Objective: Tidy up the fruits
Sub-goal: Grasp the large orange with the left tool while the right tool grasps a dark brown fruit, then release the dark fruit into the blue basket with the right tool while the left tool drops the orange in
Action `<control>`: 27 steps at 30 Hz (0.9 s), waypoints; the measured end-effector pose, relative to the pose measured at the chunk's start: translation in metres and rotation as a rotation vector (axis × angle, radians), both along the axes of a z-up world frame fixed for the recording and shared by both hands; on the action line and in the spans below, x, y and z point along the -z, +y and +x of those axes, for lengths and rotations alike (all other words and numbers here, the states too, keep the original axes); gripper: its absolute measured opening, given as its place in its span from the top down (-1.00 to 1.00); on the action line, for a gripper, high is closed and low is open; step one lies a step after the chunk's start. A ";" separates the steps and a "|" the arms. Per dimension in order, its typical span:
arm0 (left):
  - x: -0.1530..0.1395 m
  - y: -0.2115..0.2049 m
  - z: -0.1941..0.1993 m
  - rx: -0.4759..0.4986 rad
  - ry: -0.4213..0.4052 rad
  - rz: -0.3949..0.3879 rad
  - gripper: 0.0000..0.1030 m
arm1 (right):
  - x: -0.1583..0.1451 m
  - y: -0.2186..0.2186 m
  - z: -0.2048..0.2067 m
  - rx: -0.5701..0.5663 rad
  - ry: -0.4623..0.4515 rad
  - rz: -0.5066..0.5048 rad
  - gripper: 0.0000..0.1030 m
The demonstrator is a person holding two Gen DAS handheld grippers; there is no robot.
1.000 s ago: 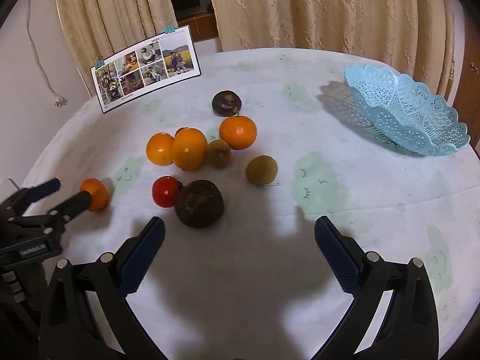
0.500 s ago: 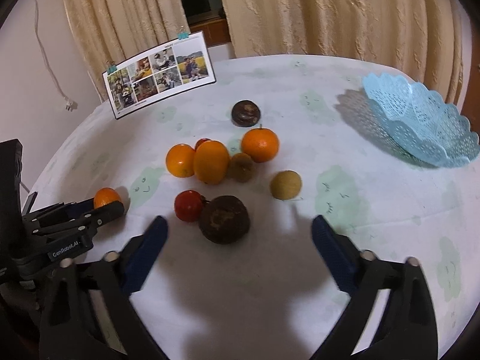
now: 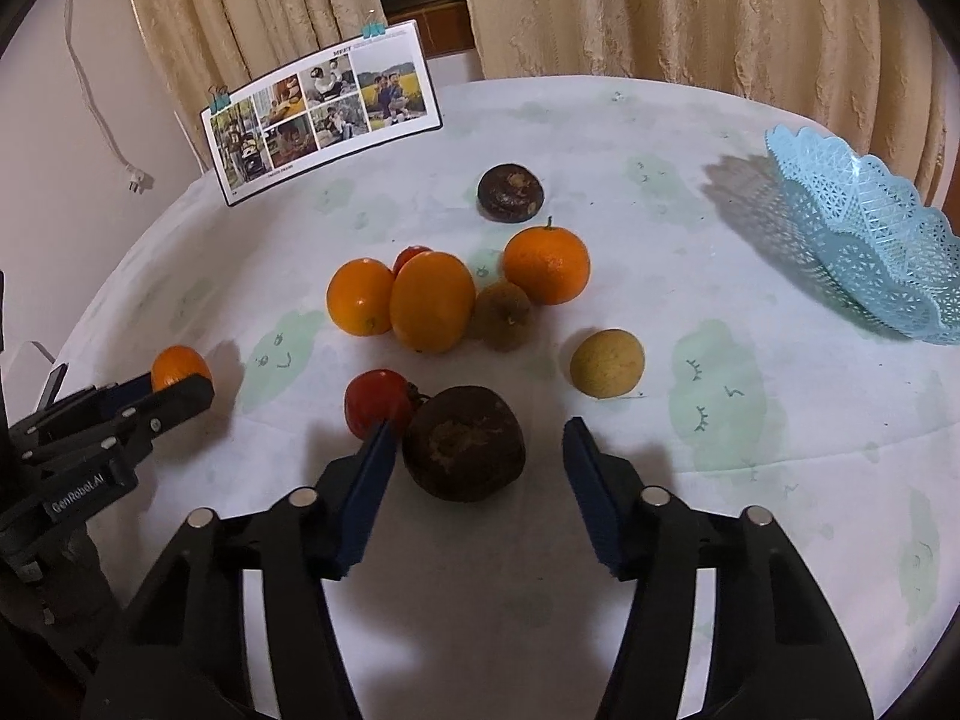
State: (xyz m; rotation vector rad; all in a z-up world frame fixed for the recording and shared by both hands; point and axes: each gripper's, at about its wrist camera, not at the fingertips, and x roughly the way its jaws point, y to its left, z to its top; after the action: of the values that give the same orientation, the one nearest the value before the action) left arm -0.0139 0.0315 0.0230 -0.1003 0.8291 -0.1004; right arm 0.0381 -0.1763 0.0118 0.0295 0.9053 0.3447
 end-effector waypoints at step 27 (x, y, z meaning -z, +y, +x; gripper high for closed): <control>-0.039 -0.034 0.013 0.020 -0.075 0.047 0.23 | -0.072 -0.179 0.027 0.488 -0.258 0.124 0.19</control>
State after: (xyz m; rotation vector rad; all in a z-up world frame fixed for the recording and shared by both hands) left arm -0.0007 -0.0028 0.0616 -0.0437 0.7570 -0.1031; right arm 0.0649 -0.3554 0.0836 0.3090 0.5946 -0.0523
